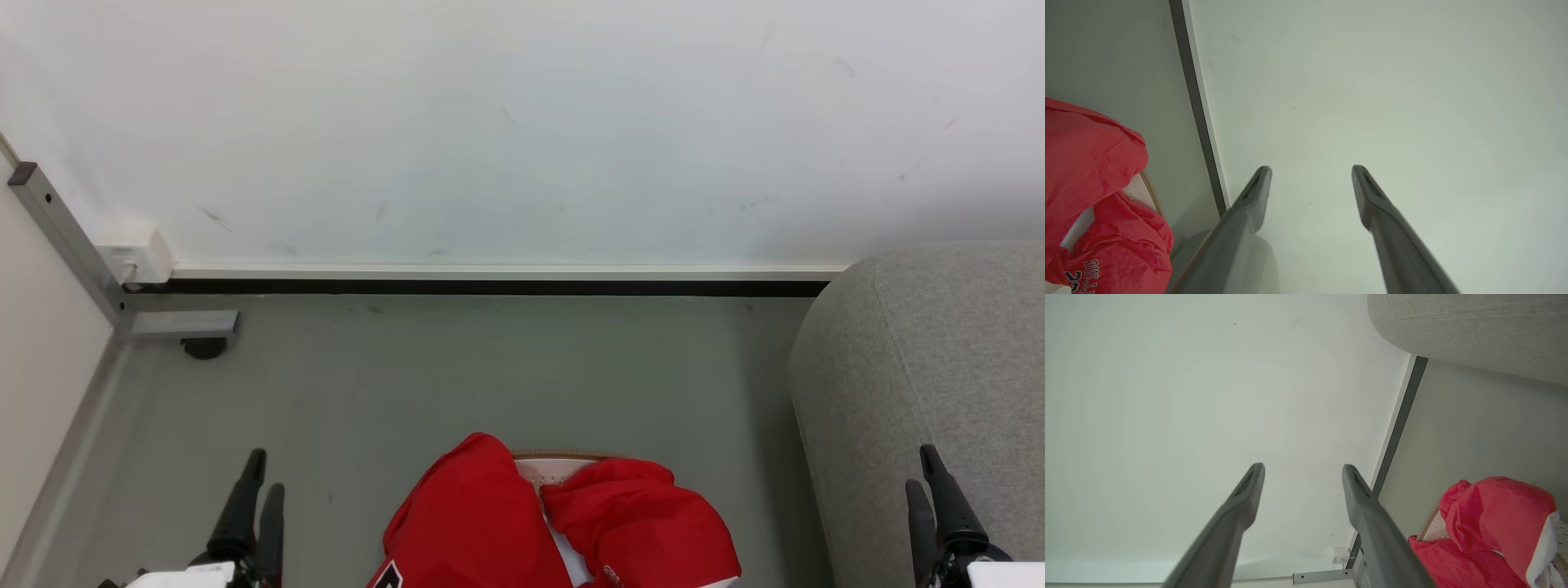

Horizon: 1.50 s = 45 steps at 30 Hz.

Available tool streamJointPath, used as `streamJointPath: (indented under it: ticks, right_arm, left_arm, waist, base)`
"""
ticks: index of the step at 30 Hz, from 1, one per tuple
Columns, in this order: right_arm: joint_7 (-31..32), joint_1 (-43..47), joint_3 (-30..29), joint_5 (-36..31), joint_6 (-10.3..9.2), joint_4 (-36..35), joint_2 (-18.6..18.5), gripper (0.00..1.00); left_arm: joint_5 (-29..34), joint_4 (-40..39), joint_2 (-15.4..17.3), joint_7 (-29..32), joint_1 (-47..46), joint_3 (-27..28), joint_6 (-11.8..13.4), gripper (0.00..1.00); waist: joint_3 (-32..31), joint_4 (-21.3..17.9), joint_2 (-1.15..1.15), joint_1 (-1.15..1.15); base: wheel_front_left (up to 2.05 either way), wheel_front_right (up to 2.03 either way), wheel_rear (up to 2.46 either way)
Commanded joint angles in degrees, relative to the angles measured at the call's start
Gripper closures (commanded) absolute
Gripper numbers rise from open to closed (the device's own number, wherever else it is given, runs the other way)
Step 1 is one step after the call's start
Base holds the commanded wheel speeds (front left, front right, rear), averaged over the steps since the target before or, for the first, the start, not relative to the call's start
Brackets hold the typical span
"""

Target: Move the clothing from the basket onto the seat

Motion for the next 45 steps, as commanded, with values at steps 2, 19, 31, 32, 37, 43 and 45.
streamJointPath:
  ticks: [2,19,31,32,37,43,45]
  right_arm:
    - [-1.11,-1.06,0.94,-0.22,0.00,-1.81,-0.48,0.00]
    - [-5.66,-1.78,4.80,-9.02,-0.02,-4.46,-0.71,0.00]
    - [-8.33,-1.82,5.99,-24.53,-0.03,-6.42,-0.85,0.00]
    - [-8.55,-1.79,6.24,-25.82,-0.03,-6.54,-0.85,0.00]
    - [-9.57,-2.00,7.88,-33.15,-0.03,-7.03,-1.26,0.00]
    - [-10.73,-2.03,8.29,-41.97,-0.04,-7.46,-1.37,0.00]
    - [-11.08,-2.07,8.30,-44.71,-0.04,-7.83,-1.33,0.00]
  left_arm:
    - [-0.43,-2.14,0.37,-1.06,-1.21,-0.38,-0.19,0.00]
    - [13.81,-5.79,0.56,-5.63,-1.66,-0.69,-0.27,0.00]
    - [30.08,-8.08,0.68,-8.29,-1.31,-1.38,-0.31,0.00]
    - [31.59,-8.28,0.68,-8.52,-1.27,-1.44,-0.21,0.00]
    - [39.12,-8.79,0.72,-9.53,-1.04,-2.30,0.74,0.00]
    - [47.28,-8.93,0.78,-10.64,-0.96,-3.26,2.00,0.00]
    - [49.18,-8.64,0.80,-11.05,-0.86,-3.54,2.37,0.00]
  waist:
    - [0.03,0.00,0.00,0.00]
    - [0.38,-0.13,0.00,0.00]
    - [0.30,-0.07,0.00,0.00]
    - [0.29,-0.08,0.00,0.00]
    - [0.23,-0.17,0.00,0.00]
    - [0.25,-0.28,0.00,0.00]
    - [0.27,-0.31,0.00,0.00]
  base:
    - [0.00,0.00,0.00]
    - [0.00,0.00,0.00]
    - [0.00,0.00,0.00]
    - [0.00,0.00,0.00]
    - [0.00,0.00,0.00]
    - [0.00,0.00,0.00]
    - [0.00,0.00,0.00]
